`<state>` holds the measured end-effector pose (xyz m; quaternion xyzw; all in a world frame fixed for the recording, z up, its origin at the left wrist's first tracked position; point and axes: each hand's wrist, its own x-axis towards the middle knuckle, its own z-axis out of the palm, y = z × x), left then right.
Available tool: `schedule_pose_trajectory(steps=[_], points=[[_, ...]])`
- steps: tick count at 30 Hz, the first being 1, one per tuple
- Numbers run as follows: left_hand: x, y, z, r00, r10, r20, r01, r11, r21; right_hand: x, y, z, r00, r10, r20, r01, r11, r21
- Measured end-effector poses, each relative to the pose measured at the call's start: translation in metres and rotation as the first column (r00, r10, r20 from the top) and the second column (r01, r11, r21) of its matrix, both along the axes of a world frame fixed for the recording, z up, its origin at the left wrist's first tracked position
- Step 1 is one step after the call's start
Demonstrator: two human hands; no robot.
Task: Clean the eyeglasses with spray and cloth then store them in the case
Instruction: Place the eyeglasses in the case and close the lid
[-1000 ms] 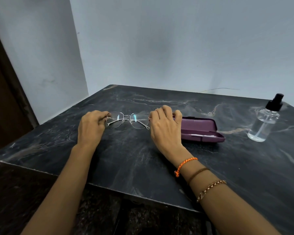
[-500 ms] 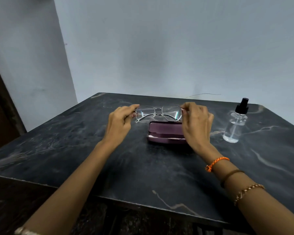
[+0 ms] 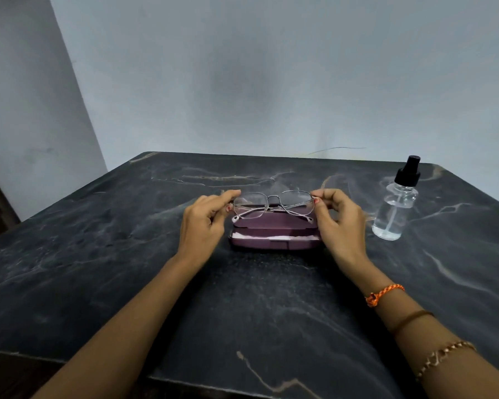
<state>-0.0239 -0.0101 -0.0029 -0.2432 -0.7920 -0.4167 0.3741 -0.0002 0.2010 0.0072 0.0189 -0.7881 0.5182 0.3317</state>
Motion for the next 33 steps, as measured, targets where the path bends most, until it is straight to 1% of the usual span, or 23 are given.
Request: schedule_pose_trajectory(steps=[2, 6, 9, 13, 18, 23, 26, 33], points=[[-0.002, -0.001, 0.0, 0.999, -0.003, 0.04, 0.003, 1.0, -0.002, 0.002, 0.001, 0.0, 0.998, 0.051, 0.045, -0.05, 0.998, -0.04], [-0.003, 0.002, -0.001, 0.999, 0.009, 0.05, -0.004, 0.994, -0.105, 0.001, 0.011, 0.0, 0.987, 0.087, 0.135, -0.075, 0.993, -0.089], [-0.003, 0.003, -0.001, 0.997, 0.013, 0.079, 0.0, 0.987, -0.158, 0.001, 0.018, 0.002, 0.973, 0.105, 0.207, -0.098, 0.994, -0.044], [-0.001, -0.004, -0.001, 0.996, 0.003, 0.094, 0.016, 0.98, -0.199, 0.007, 0.022, 0.007, 0.959, 0.175, 0.222, -0.169, 0.985, -0.045], [-0.001, -0.007, -0.002, 0.988, 0.0, 0.153, 0.038, 0.97, -0.241, 0.013, 0.028, 0.01, 0.956, 0.146, 0.253, -0.169, 0.983, 0.071], [0.002, -0.009, 0.0, 0.992, 0.012, 0.122, 0.023, 0.961, -0.277, 0.016, 0.029, 0.011, 0.938, 0.122, 0.324, -0.19, 0.963, 0.189], [0.004, -0.008, 0.001, 0.993, 0.036, 0.113, -0.001, 0.956, -0.295, 0.018, 0.03, 0.012, 0.94, 0.099, 0.326, -0.193, 0.943, 0.271], [0.006, -0.007, 0.003, 0.991, 0.036, 0.132, 0.008, 0.948, -0.319, 0.017, 0.032, 0.012, 0.929, 0.088, 0.358, -0.22, 0.912, 0.346]])
